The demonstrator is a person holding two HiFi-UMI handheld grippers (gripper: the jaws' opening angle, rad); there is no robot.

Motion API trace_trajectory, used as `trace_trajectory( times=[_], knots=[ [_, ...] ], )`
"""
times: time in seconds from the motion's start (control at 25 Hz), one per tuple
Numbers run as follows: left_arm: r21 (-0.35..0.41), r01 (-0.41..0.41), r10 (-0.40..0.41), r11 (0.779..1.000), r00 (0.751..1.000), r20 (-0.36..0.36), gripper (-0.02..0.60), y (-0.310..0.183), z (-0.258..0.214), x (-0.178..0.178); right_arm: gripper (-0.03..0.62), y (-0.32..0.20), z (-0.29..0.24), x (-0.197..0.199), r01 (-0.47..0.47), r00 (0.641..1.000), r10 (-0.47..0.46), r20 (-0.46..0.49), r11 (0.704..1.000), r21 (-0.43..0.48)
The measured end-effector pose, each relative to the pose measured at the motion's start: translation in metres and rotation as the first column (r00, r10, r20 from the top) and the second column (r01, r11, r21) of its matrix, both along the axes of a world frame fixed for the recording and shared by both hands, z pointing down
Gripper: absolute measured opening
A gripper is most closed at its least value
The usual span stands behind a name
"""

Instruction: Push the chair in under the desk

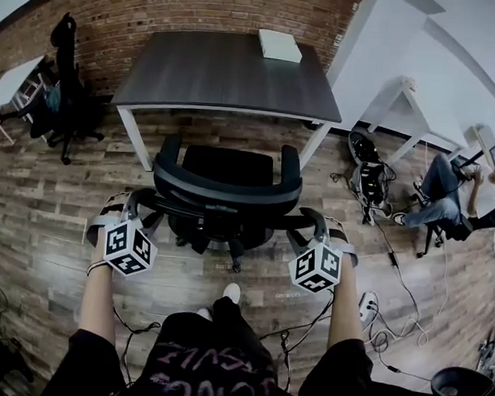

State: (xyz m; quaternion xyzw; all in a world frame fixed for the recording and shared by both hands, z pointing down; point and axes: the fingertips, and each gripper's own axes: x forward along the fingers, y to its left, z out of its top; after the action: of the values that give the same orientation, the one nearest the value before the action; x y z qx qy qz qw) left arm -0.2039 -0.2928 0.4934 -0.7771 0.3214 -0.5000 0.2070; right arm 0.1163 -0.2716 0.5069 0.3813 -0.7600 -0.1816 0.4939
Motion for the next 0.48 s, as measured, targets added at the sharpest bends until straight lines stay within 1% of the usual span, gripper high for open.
trace_trajectory(
  times=[0.36,0.48],
  knots=[
    [0.009,0.033,-0.033,0.999,0.999,-0.002,0.219,-0.057,0.000,0.020,0.241,-0.062,0.000,0.020,0.024,1.000,-0.024,-0.003,1.000,0.014],
    [-0.003,0.055,-0.055,0.998,0.999,0.000,0.219,-0.087,-0.004,0.032,0.239,-0.093,-0.004,0.032,0.037,0.999,-0.037,0.002,0.999,0.017]
  ],
)
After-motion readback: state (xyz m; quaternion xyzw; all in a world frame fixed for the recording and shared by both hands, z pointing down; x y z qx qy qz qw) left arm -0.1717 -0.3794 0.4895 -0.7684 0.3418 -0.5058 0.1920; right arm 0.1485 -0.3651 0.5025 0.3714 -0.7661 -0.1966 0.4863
